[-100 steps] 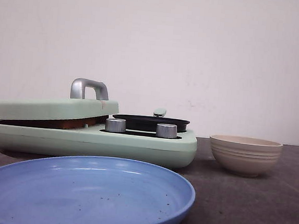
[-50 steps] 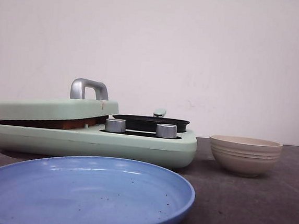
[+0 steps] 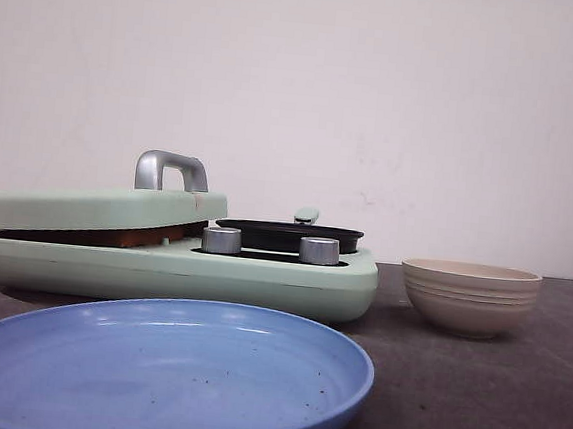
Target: Make breakfast with bread and shrimp
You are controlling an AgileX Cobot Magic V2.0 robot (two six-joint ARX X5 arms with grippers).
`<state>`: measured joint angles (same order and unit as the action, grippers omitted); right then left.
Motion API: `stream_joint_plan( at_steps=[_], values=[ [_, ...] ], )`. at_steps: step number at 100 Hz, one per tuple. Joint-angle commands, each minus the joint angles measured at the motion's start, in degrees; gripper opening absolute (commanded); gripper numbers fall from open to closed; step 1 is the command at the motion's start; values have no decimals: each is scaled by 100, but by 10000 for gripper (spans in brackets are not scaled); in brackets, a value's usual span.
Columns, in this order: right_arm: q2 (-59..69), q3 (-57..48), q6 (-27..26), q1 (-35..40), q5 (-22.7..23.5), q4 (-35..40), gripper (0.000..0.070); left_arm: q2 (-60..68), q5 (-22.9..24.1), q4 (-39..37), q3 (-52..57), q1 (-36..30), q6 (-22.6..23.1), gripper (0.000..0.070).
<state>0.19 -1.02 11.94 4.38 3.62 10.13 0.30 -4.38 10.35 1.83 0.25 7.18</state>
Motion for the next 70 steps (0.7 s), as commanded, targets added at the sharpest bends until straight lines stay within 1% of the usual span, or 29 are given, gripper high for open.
stream_joint_plan(
  at_steps=[1, 9, 25, 48, 70],
  values=[
    [2, 33, -103, -7, -11, 39, 0, -7, 7, 39, -90, 7, 72, 0],
    [2, 33, -190, -7, 44, 39, 0, -7, 7, 39, -90, 7, 72, 0],
    [2, 33, -892, 4, 42, 39, 0, -7, 7, 39, -90, 7, 74, 0],
    [2, 33, -1340, 4, 0, 37, 0, -7, 7, 39, -90, 7, 74, 0],
    [2, 33, -1373, 4, -2, 17, 0, -7, 9, 39, -90, 7, 74, 0]
  ],
)
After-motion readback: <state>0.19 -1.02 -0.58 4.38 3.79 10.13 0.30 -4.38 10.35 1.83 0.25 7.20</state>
